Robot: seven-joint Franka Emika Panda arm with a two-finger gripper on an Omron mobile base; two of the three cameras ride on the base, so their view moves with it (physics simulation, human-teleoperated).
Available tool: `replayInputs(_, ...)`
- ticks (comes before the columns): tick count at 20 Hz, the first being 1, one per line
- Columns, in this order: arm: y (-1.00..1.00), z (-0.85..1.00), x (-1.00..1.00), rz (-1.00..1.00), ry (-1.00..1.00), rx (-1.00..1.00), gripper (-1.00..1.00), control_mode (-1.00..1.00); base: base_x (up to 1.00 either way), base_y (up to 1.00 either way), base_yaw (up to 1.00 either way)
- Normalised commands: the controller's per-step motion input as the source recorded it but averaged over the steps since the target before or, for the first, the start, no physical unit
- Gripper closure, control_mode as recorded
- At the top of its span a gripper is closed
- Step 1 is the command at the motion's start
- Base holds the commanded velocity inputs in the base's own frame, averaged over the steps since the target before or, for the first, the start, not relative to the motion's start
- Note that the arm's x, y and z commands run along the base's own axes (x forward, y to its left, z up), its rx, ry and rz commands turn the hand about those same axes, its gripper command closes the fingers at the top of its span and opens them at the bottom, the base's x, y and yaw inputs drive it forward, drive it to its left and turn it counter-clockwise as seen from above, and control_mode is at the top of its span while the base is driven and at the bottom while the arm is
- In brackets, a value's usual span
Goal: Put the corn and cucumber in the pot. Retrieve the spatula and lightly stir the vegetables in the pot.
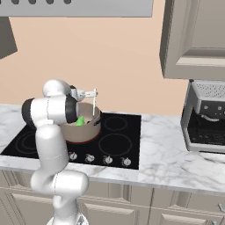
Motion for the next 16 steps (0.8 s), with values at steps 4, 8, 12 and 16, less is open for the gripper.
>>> replayInputs(4, 0.0, 0.0, 0.12, -0.14, -0.08, -0.03, 1.0, -1.0, 0.0, 0.0, 0.0)
replayInputs(8, 0.0, 0.0, 0.43, -0.25, -0.02, 0.0, 1.0, -1.0, 0.0, 0.0, 0.0)
replayInputs(12, 0.0, 0.0, -0.08, -0.15, 0.0, 0.0, 1.0, -1.0, 0.0, 0.0, 0.0)
replayInputs(16, 0.03, 0.0, -0.75, 0.0, -0.04, 0.0, 1.0, -1.0, 0.0, 0.0, 0.0)
